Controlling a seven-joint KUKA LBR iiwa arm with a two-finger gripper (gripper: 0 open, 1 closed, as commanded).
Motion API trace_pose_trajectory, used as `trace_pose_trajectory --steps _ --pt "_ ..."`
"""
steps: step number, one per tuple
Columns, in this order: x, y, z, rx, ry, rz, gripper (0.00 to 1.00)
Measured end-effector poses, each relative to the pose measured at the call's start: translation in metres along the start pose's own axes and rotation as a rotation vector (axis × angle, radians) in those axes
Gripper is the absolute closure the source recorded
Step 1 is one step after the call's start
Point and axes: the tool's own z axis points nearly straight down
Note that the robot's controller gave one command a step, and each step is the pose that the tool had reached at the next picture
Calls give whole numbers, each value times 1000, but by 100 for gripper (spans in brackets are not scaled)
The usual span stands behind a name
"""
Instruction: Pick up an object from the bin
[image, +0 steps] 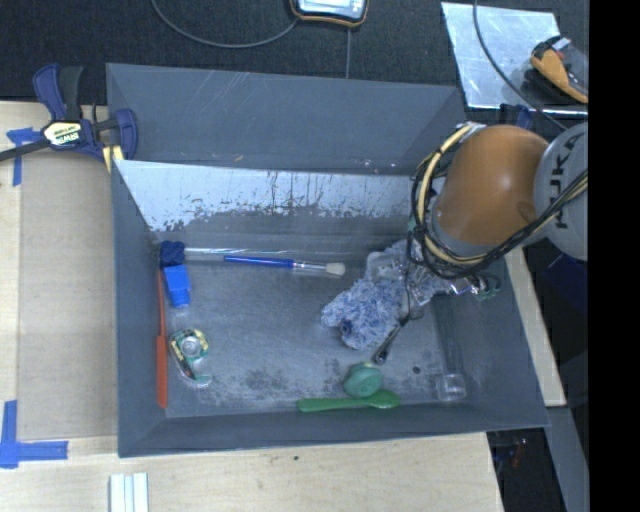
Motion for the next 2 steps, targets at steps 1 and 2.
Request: trace_pose_trajectory --steps 1,2 --pt "-4 9 -48 -1 2 21 100" --pt "-3 21 -191 -3 4 -24 100"
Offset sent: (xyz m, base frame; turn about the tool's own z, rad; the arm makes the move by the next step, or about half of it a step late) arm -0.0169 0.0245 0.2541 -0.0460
